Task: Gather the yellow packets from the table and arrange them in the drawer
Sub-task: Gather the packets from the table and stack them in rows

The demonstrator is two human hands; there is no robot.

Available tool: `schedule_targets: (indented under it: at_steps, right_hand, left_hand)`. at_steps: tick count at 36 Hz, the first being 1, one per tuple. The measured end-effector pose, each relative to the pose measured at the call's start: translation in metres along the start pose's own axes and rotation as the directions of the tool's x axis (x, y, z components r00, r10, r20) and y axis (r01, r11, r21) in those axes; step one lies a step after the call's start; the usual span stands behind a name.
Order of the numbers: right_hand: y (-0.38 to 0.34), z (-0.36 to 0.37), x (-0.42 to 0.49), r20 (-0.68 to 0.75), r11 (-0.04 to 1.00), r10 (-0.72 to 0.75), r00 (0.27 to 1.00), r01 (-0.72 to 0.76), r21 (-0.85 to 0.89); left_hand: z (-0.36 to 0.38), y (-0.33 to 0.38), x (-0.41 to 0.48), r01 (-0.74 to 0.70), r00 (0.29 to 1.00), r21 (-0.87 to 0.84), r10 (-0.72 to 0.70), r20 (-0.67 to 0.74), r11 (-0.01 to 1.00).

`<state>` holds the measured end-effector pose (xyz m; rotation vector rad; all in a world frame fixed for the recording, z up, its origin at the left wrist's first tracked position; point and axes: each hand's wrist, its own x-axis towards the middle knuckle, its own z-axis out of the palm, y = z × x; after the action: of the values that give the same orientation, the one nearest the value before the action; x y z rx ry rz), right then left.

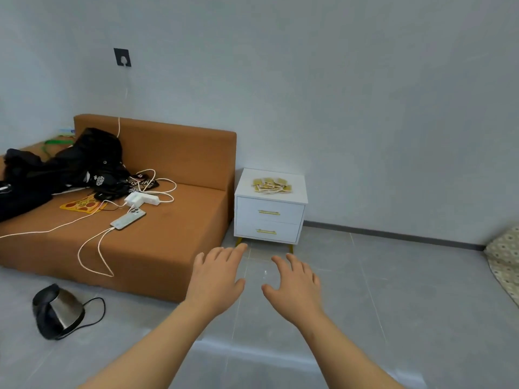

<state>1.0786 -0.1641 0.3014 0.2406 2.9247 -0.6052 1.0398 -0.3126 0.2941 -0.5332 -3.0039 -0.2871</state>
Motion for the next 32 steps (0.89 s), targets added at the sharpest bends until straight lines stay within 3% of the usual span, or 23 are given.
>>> schedule_targets:
  at_steps: [11, 32]
  right_hand:
    - [0.011, -0.019, 0.171, 0.024, 0.993, 0.107, 0.994, -0.108, 0.057]
    - [0.089, -0.068, 0.534, 0.113, 0.987, 0.099, 0.989, -0.111, 0.113]
  left_hand:
    - [0.015, -0.031, 0.179, -0.019, 0.997, -0.047, 0.023, 0.077, 0.999]
    - [0.107, -0.032, 0.546, 0.004, 0.973, -0.024, 0.002, 0.233, 1.000]
